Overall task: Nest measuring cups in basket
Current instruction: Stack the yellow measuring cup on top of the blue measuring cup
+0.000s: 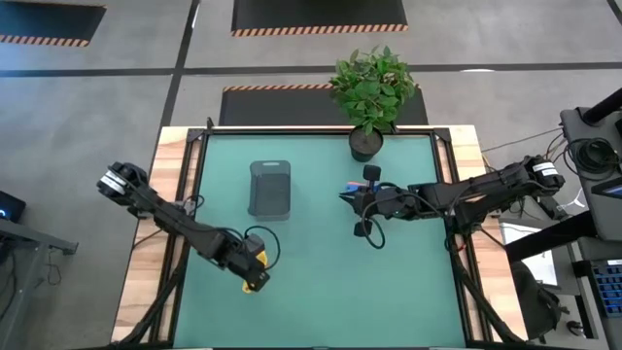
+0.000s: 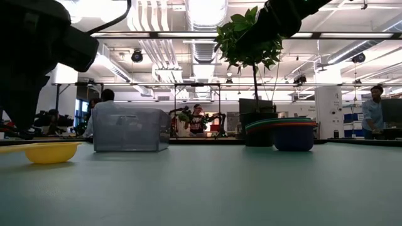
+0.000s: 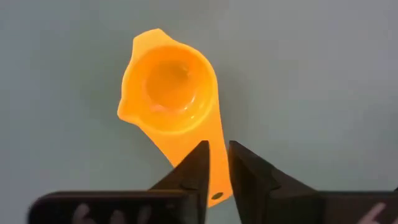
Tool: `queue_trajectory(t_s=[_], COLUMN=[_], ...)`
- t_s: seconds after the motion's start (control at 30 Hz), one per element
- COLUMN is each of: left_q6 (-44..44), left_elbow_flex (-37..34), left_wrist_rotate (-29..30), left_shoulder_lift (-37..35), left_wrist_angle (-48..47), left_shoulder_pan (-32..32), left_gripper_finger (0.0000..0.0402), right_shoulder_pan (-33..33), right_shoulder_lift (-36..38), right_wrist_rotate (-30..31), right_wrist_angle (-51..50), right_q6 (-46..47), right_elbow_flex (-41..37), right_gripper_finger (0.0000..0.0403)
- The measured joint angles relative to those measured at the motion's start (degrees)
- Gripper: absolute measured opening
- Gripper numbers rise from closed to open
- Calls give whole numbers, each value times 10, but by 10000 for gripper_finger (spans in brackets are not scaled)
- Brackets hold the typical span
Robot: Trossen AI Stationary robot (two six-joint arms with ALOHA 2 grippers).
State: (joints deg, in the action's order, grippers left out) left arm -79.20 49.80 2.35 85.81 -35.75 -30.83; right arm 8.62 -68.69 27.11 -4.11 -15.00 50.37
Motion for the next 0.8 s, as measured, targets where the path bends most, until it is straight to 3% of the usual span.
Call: queue_trajectory(t_s=[0.4, 0.8], left_q6=[-6, 32], left_elbow_flex=[-4, -4], left_wrist_rotate=[0, 64], left_shoulder_lift=[11, 14], left_wrist_angle=[-5, 2], left_shoulder_pan=[-4, -3], left_gripper_finger=[161, 168], right_shoulder_pan=[0, 0], right_shoulder_lift=[0, 0], right_wrist_rotate=[0, 0], right_wrist_angle=[0, -1], right_q6=[0, 0], right_elbow_flex=[0, 0], right_gripper_finger=[9, 9])
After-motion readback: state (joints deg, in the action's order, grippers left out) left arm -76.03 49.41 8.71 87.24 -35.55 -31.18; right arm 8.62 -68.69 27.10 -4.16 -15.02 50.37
